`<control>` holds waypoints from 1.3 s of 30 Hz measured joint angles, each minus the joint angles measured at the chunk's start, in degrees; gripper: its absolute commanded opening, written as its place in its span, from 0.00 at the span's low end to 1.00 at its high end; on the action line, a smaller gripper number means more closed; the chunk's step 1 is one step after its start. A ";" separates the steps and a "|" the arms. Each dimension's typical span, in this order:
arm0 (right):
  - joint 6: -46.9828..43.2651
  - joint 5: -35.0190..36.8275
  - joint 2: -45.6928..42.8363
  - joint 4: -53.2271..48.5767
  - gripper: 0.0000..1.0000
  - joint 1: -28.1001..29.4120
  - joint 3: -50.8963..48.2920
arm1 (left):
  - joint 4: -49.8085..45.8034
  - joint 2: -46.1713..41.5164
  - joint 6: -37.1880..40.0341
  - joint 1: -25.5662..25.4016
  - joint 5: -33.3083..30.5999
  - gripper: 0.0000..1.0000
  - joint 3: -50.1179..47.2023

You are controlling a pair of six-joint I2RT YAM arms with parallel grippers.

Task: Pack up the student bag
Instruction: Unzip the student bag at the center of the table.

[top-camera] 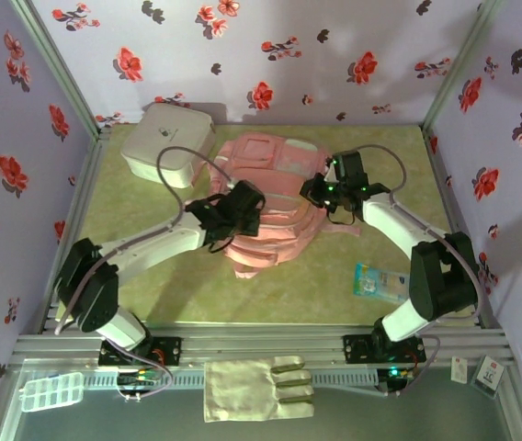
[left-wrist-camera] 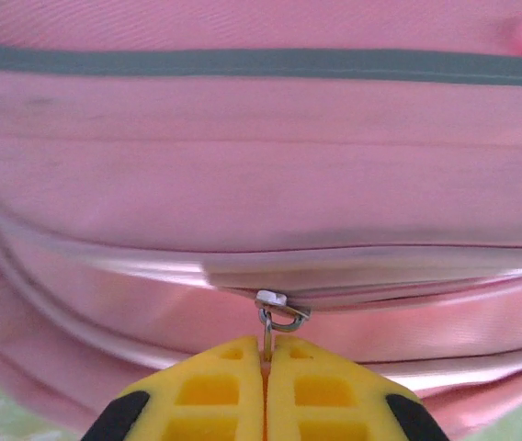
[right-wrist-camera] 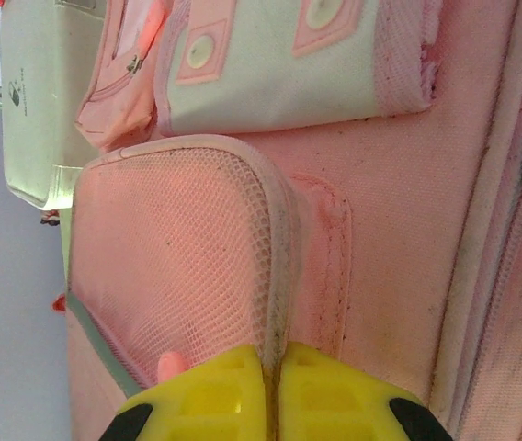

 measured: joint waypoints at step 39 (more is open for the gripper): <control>17.14 7.17 -15.39 4.92 0.13 -3.96 -14.88 | 1.53 6.49 11.63 -3.76 17.73 0.00 9.22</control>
